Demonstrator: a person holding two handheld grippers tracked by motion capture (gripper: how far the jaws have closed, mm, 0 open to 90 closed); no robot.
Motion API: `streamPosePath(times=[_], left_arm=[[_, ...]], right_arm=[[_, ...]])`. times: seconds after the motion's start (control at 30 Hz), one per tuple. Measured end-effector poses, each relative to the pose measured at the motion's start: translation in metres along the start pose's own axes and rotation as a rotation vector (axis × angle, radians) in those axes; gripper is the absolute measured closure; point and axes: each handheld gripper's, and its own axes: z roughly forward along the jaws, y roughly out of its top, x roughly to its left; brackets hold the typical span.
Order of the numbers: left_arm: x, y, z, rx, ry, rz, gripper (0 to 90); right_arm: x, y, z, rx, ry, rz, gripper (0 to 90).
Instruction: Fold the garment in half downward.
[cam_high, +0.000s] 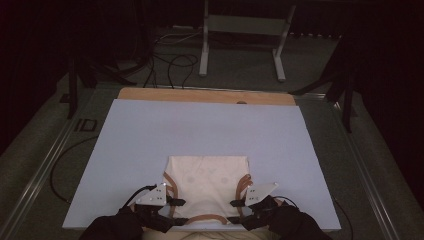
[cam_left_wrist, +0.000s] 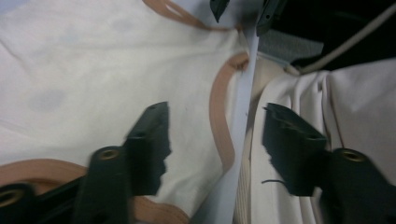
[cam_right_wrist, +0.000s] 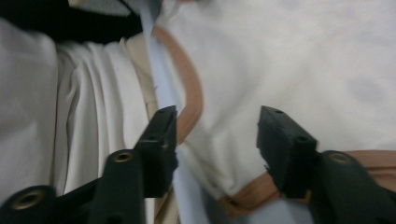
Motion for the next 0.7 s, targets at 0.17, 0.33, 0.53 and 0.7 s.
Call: streamPosePath(times=[0.17, 0.33, 0.53, 0.7], left_arm=[[0.005, 0.008, -0.005, -0.031, 0.037, 0.002, 15.3], [0.017, 0.023, -0.016, -0.059, 0.102, 0.019, 6.3], [0.035, 0.035, -0.023, -0.067, 0.155, 0.033, 0.5], [0.052, 0.041, -0.026, -0.089, 0.202, 0.018, 3.0]], right_arm=[[-0.01, 0.006, -0.008, -0.06, -0.025, 0.033, 20.6], [-0.017, 0.013, -0.015, -0.103, -0.074, 0.038, 14.2], [-0.038, 0.017, -0.027, -0.179, -0.148, 0.001, 13.9], [-0.053, 0.018, -0.03, -0.189, -0.211, 0.032, 14.3]])
